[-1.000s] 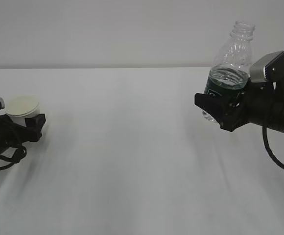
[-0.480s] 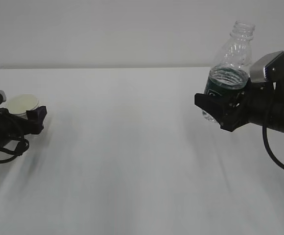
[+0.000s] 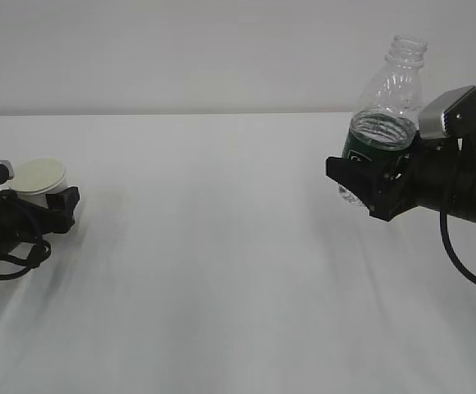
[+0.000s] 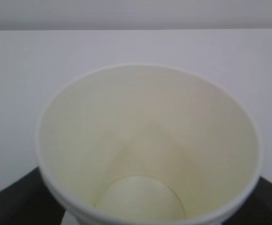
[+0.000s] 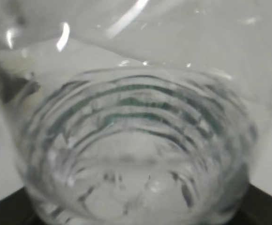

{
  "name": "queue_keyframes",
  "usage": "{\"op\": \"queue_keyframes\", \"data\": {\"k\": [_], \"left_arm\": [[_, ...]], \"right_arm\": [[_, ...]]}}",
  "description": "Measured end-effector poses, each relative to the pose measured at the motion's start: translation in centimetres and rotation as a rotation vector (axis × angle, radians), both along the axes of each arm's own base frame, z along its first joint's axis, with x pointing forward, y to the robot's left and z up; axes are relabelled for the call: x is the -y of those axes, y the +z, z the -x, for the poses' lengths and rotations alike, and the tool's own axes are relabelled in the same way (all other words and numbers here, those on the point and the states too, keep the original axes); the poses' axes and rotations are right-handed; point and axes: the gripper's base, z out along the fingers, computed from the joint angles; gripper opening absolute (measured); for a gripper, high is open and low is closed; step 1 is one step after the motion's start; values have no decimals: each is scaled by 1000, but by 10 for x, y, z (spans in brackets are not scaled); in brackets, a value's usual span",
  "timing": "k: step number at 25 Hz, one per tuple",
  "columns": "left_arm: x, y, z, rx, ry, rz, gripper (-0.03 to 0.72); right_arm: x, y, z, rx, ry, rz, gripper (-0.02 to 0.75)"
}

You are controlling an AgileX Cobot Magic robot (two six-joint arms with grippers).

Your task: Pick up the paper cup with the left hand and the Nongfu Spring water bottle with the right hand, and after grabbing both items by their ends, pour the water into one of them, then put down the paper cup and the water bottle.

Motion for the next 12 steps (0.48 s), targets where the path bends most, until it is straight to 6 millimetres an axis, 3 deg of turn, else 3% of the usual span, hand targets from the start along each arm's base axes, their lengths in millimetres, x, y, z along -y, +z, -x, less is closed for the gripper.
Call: {"op": "queue_keyframes", "data": {"k": [12], "left_arm": [[-1,-1,0,-2,8,1,645]], "right_arm": [[0,0,0,0,0,0,492]]}}
